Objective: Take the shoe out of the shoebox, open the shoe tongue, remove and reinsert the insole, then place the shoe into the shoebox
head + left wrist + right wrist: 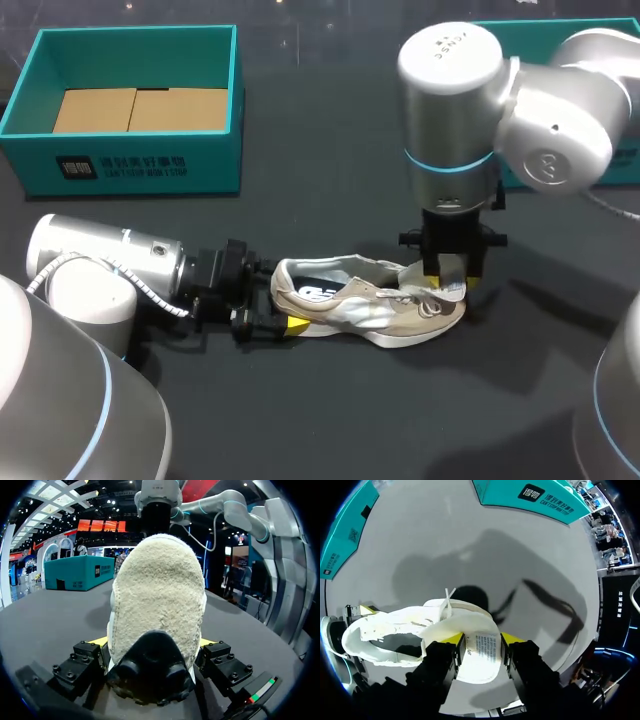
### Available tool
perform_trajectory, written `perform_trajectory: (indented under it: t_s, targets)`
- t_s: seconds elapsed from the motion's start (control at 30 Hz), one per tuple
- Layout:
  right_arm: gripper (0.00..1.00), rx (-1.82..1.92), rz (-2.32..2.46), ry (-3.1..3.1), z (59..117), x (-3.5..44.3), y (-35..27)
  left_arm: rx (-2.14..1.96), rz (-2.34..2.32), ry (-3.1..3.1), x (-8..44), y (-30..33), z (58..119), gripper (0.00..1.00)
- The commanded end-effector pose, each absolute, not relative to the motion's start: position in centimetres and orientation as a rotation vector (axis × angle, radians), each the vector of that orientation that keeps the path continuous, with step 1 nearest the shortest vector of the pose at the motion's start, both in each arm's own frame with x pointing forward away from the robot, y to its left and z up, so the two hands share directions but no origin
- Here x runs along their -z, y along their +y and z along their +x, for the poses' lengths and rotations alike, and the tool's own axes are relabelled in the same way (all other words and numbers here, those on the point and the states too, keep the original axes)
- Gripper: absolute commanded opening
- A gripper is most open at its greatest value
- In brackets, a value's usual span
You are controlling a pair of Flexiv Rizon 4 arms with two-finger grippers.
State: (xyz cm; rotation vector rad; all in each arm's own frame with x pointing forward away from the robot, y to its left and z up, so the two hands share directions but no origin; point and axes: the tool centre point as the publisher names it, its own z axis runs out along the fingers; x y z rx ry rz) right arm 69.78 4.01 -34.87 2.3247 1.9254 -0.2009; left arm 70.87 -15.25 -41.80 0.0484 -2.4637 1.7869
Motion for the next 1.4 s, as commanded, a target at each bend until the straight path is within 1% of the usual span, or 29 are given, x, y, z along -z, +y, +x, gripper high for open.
perform_trajectory:
  t_s: [0.03,0.2,0.37,0.57,0.7,0.77,0.8,0.83,0.9,1.07,1.13,1.2,1.4]
  targets:
    - [0.47,0.229,2.306,1.878,69.6,33.9,4.3,-1.787,0.048,-2.463,42.4,-15.4,71.0,0.00]
    - [0.47,0.236,2.266,1.829,69.3,31.2,4.2,-1.787,0.048,-2.463,42.4,-15.4,71.0,0.00]
    - [0.47,0.132,2.208,1.866,68.8,27.2,4.8,-1.787,0.048,-2.463,42.4,-15.4,71.0,0.00]
    - [0.47,0.058,2.070,1.963,68.6,22.8,6.8,-1.787,0.048,-2.463,42.4,-15.4,71.0,0.00]
    - [0.44,0.033,1.910,2.135,68.8,20.8,9.0,-1.787,0.048,-2.463,42.4,-15.4,71.0,0.00]
    - [0.41,0.030,1.813,2.225,69.0,20.1,10.2,-1.787,0.048,-2.463,42.4,-15.4,71.0,0.00]
    - [0.36,0.003,1.757,2.288,69.0,19.7,10.9,-1.787,0.048,-2.463,42.4,-15.4,71.0,0.00]
    - [0.27,-0.007,1.706,2.343,69.0,19.4,11.4,-1.787,0.048,-2.463,42.4,-15.4,71.0,0.00]
    - [0.01,-0.011,1.620,2.431,69.1,19.1,12.4,-1.787,0.048,-2.463,42.4,-15.4,71.0,0.00]
    - [0.00,0.013,1.416,2.585,69.2,18.9,14.8,-1.787,0.048,-2.463,42.4,-15.4,71.0,0.00]
    - [0.00,0.010,1.226,2.725,69.0,19.1,16.4,-1.787,0.048,-2.463,42.4,-15.4,71.0,0.00]
    - [0.00,-0.002,0.926,2.948,68.3,19.7,17.5,-1.787,0.048,-2.463,42.4,-15.4,71.0,0.00]
    - [0.00,-0.002,0.926,2.948,68.3,19.7,17.5,-1.787,0.048,-2.463,42.4,-15.4,71.0,0.00]
